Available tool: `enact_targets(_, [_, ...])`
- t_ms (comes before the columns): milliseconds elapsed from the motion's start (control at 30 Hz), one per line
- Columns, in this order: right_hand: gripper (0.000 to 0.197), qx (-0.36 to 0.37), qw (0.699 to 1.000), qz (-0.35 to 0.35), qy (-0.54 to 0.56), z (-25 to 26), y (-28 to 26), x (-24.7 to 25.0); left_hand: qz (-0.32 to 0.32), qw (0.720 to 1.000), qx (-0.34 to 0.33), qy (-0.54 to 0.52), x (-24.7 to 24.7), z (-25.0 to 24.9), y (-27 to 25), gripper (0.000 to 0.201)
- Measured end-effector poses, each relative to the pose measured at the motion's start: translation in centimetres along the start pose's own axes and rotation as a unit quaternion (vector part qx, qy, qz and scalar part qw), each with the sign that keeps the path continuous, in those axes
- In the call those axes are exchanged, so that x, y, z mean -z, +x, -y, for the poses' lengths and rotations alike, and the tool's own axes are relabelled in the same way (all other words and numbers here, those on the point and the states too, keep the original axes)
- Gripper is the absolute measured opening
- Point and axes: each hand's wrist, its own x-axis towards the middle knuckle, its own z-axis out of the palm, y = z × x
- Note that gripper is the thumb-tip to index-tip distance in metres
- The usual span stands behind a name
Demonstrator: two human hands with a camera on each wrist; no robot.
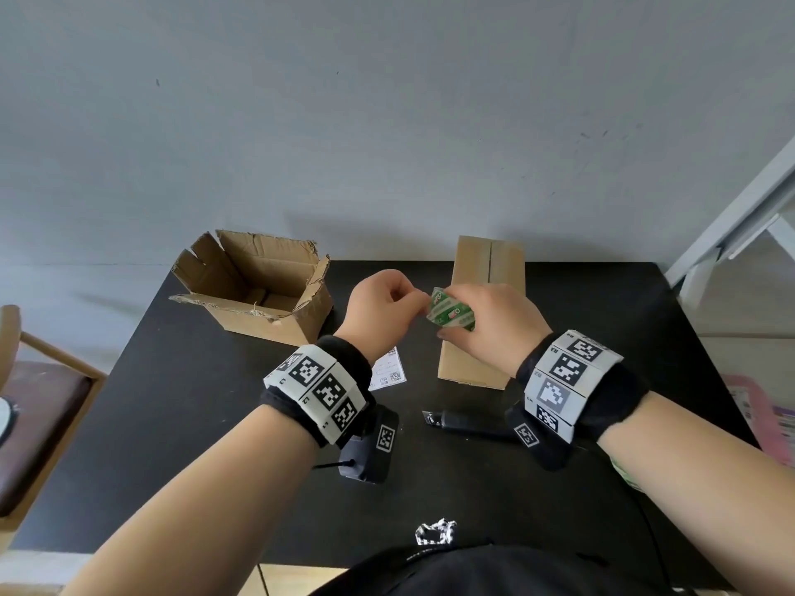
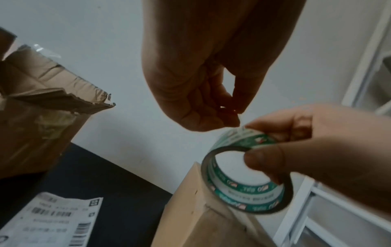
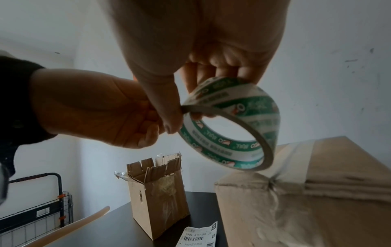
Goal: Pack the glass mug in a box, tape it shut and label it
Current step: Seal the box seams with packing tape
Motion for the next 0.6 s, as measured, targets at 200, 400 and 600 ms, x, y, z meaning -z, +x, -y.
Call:
enact_targets(200, [0.039, -0.041, 0.998, 0.031, 0.035, 0.1, 0.6, 1.2, 0.036, 0.99, 0.041, -0.126, 0.9, -1.2, -0.1, 0.009])
enact_targets(400, [0.038, -0.053, 0.995, 0.025, 0.084, -0.1, 0.3, 0.6, 0.038, 0.954, 0.122, -0.27, 1.4, -1.4, 0.0, 0.011])
enact_targets(600, [0.039, -0.04, 0.985, 0.02, 0.167, -0.2, -0.4, -0.1, 0.03, 0.942, 0.136, -0.305, 1.4, -0.8, -0.1, 0.01])
